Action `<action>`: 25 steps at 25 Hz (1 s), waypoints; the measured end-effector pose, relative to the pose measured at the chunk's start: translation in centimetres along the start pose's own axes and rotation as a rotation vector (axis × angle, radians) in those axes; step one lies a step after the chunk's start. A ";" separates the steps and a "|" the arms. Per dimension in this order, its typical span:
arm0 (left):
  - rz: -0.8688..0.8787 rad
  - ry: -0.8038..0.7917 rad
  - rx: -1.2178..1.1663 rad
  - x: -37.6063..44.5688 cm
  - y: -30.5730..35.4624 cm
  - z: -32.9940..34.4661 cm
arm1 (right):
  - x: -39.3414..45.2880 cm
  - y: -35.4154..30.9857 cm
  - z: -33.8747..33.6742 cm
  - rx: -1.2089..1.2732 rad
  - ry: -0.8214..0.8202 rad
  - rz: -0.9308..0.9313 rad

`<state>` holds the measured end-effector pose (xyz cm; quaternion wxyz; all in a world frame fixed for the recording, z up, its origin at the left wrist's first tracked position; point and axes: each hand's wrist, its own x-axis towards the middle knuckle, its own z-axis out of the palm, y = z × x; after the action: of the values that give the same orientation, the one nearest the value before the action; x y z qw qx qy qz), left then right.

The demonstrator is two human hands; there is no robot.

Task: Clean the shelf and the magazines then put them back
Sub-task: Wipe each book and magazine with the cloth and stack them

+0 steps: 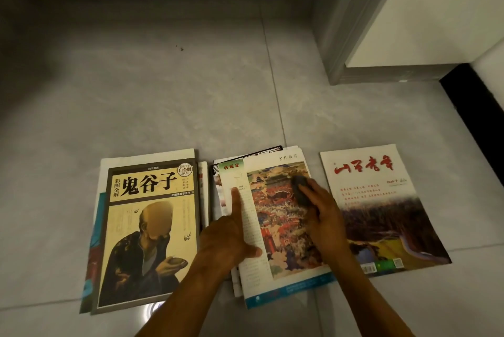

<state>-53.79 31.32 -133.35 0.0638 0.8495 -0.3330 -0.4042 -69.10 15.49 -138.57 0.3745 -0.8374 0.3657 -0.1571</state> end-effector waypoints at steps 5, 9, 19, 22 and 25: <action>-0.029 -0.006 0.023 -0.1 -0.3 -0.1 | -11.5 2.2 -2.4 -0.318 0.037 -0.123; -0.036 0.046 0.140 -0.9 0.6 -0.5 | -6.4 -1.1 -2.4 -0.056 0.106 0.173; 0.138 0.032 -0.478 -3.7 3.7 -0.9 | -2.9 -10.4 -5.7 0.508 -0.081 0.393; 0.027 -0.072 -1.264 -3.9 5.0 -2.5 | -6.2 -12.4 -3.4 0.471 -0.301 0.348; -0.101 0.149 -1.298 -3.7 3.9 -2.7 | -8.3 -13.5 -1.3 0.558 -0.443 0.354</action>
<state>-55.56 30.16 -127.69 0.5673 0.6788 0.0244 -0.4656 -68.74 26.98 -127.61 0.6788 -0.6411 0.3580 0.0008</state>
